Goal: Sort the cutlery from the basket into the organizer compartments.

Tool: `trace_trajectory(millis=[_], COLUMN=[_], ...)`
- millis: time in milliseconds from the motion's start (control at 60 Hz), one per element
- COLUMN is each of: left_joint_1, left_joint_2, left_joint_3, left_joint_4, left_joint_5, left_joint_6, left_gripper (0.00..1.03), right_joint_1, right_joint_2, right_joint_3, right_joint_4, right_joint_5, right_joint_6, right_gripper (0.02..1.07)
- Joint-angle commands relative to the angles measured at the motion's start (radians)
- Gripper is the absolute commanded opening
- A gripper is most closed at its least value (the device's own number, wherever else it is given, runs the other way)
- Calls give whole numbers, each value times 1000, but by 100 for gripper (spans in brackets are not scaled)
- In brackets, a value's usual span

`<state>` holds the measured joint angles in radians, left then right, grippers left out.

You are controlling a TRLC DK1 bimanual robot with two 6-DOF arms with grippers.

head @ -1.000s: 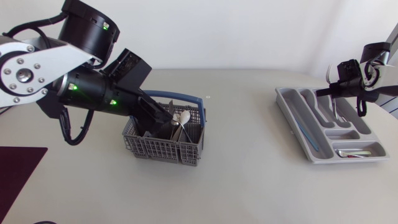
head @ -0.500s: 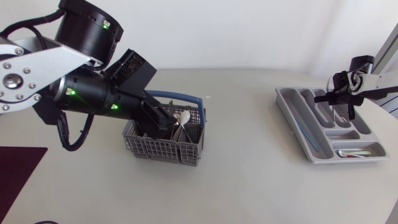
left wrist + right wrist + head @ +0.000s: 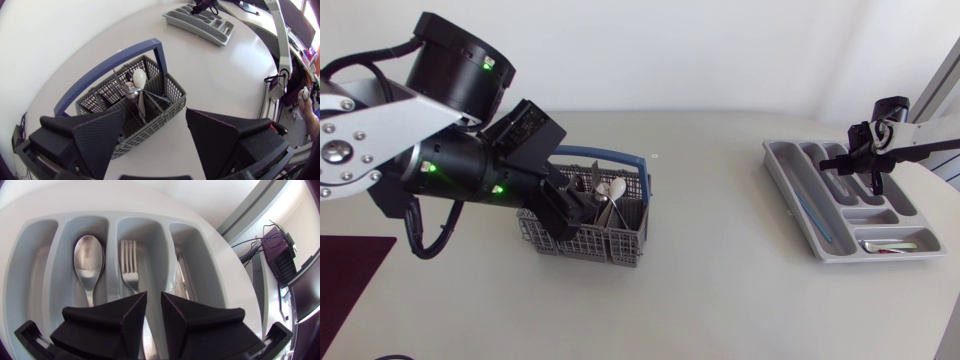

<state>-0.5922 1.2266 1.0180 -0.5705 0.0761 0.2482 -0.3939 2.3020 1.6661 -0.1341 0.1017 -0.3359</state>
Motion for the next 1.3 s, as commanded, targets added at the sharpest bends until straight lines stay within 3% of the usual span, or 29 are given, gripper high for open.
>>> trace_trajectory(millis=[0,100,350,533,717,783,900,1083,1283], left_joint_1=[-8,-4,-1,-17,-70,-70,-64,-61,-69], left_joint_2=[-24,-29,-27,-6,17,30,36,70,136], left_joint_3=[-35,-44,-78,-44,-15,-18,-45,-111,-137], left_joint_4=[3,6,38,35,54,100,173,333,394], left_joint_5=[-4,-4,-2,-4,-147,-220,-279,-346,-354], left_joint_6=[23,26,16,-79,-127,-144,-159,-161,-165], left_gripper=[82,82,81,81,81,79,78,78,77], right_joint_1=[3,-3,-11,-2,40,66,96,148,185], right_joint_2=[-21,-75,-286,-454,-621,-708,-817,-938,-994], right_joint_3=[-35,-83,-261,-401,-546,-598,-637,-666,-683], right_joint_4=[-2,10,39,44,42,22,-27,-99,-142], right_joint_5=[-2,-17,-74,-111,-128,-131,-132,-132,-132], right_joint_6=[31,28,17,17,12,14,26,63,90], right_gripper=[47,53,58,67,72,75,78,82,82])
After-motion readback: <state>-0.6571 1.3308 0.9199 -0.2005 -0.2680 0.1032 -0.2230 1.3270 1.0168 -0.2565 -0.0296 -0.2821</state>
